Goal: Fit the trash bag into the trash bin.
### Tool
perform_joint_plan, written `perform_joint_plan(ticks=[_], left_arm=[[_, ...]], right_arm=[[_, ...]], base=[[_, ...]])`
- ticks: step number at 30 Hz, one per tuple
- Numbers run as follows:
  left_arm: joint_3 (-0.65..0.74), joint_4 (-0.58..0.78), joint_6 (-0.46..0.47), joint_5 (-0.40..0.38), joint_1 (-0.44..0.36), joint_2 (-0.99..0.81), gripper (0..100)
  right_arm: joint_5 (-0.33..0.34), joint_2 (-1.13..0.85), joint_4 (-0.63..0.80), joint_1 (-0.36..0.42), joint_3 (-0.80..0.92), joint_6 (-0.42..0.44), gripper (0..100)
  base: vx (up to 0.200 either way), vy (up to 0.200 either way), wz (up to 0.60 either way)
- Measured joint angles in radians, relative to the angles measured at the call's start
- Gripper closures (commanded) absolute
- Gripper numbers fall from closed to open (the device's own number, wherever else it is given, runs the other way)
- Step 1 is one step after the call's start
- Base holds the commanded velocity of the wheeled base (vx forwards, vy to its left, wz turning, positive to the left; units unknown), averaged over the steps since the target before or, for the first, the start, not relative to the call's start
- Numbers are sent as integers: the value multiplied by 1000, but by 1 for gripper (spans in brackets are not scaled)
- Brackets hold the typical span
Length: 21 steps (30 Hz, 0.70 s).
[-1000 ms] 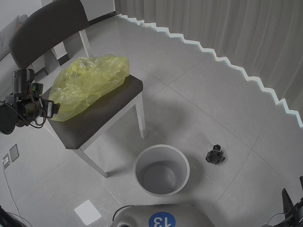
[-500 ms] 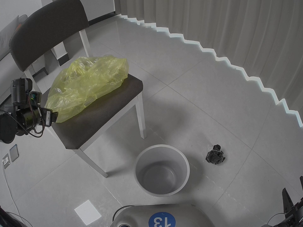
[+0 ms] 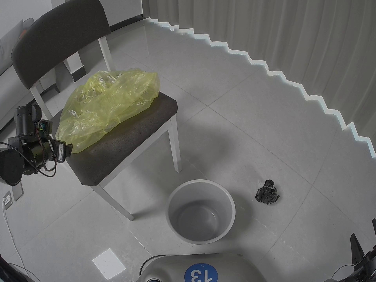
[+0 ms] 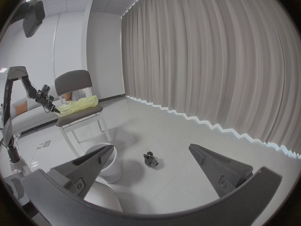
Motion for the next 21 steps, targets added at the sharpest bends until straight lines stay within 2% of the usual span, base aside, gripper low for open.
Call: perform_joint_plan(ticks=[4,9,21], left_arm=[[-14,0,11,5,3,-1,0],[-16,-5,88,30,23,-5,0],[-19,-10,96,41,35,0,0]], right_arm=[[0,0,0,0,0,2,0],[0,0,0,0,0,3,0],[-1,0,0,0,0,3,0]], base=[[0,0,0],[0,0,0],[0,0,0]])
